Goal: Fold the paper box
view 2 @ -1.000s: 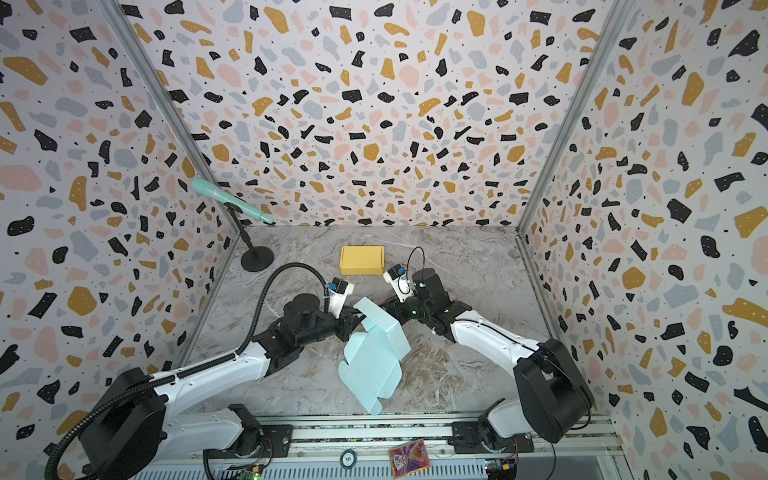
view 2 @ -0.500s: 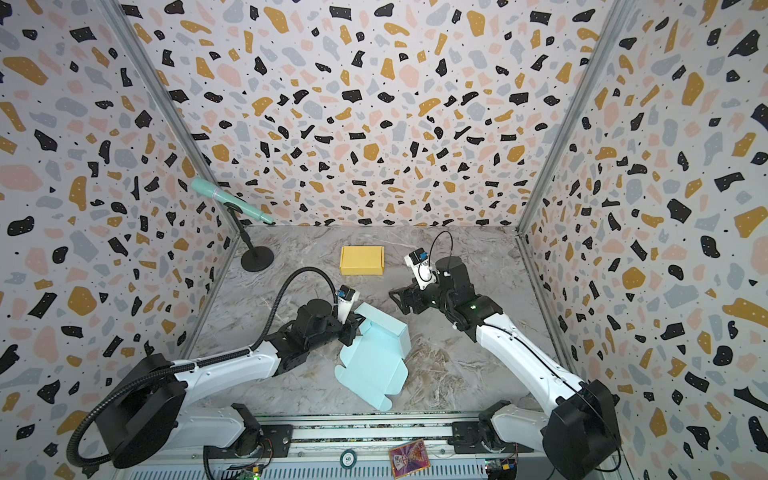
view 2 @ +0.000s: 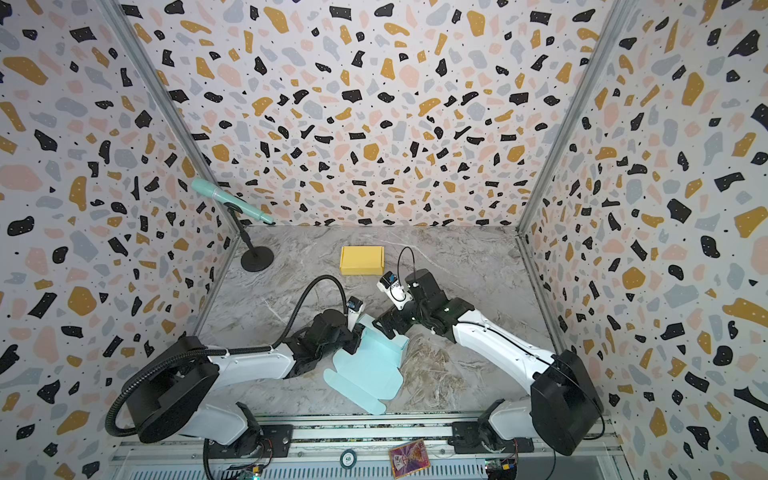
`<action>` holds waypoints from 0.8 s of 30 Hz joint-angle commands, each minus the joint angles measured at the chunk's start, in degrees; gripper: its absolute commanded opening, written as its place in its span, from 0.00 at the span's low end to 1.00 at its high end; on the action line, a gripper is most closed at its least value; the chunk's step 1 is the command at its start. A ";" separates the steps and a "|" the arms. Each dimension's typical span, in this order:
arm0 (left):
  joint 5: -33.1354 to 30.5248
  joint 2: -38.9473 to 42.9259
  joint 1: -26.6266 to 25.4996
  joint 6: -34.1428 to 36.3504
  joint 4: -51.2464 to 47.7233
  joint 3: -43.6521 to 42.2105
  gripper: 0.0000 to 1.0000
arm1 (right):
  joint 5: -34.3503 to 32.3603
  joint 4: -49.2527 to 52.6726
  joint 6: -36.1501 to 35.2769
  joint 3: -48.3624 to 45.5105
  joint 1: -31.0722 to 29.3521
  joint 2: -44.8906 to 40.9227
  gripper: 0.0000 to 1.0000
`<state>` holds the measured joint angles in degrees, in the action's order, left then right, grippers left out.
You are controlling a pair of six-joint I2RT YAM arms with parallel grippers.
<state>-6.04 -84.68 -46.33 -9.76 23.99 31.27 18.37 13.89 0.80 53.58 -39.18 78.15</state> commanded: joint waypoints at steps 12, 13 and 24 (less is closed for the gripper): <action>-1.95 -0.42 -0.54 -0.04 5.67 -3.02 0.23 | -1.77 2.08 -2.78 1.60 -4.38 6.40 0.97; -1.95 -0.22 -0.69 -0.15 5.71 -3.37 0.24 | -2.12 2.26 -2.88 1.81 -4.66 6.91 0.96; -2.39 4.97 -0.68 -1.10 3.78 -7.52 0.29 | -2.23 1.98 -3.39 1.62 -2.61 8.98 0.92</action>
<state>-7.11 -82.35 -46.68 -10.24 27.05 24.58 15.16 15.64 -1.87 53.65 -43.22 87.15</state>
